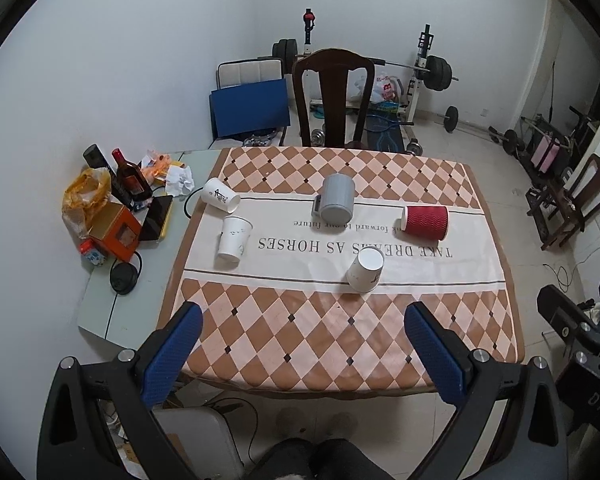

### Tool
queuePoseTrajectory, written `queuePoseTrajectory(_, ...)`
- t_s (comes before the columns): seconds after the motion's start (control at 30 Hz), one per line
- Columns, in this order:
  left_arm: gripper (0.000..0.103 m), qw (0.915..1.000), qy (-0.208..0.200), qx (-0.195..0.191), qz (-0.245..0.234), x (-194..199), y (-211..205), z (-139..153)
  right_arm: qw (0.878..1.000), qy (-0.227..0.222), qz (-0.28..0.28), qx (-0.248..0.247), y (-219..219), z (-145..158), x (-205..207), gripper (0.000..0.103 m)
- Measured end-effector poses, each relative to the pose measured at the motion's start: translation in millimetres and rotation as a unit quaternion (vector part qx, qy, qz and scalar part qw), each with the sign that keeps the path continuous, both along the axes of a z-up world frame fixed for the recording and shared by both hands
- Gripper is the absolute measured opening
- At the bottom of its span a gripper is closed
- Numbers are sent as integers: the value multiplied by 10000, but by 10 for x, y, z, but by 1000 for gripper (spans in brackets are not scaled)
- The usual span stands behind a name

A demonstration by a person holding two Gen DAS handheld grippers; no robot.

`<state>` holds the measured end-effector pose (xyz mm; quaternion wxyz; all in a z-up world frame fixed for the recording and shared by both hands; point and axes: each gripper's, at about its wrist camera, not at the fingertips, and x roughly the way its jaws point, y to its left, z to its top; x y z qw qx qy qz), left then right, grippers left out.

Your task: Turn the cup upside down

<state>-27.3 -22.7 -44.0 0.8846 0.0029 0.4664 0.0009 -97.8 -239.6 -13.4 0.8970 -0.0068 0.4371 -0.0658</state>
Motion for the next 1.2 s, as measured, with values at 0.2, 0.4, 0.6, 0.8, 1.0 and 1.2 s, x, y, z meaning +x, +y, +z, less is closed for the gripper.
queuePoseTrajectory(0.2,103,10000,-4,10,-17,-37,50,28,9999,30,-136,17,31,48,-88,101)
queuePoseTrajectory(0.4,103,10000,-5,6,-30,-43,58,47,9998,114,-188,38,16,27,-99,101)
queuePoseTrajectory(0.6,103,10000,-14,-8,-9,-43,67,48,9998,98,-174,37,19,34,-105,101)
queuePoseTrajectory(0.8,103,10000,-25,35,29,-71,92,64,9999,88,-121,51,25,52,-100,101)
queuePoseTrajectory(1.0,103,9999,-23,87,66,-117,104,63,9999,96,-77,44,22,52,-75,101)
queuePoseTrajectory(1.2,103,9998,-44,138,121,-129,95,64,9999,93,-86,61,24,54,-75,101)
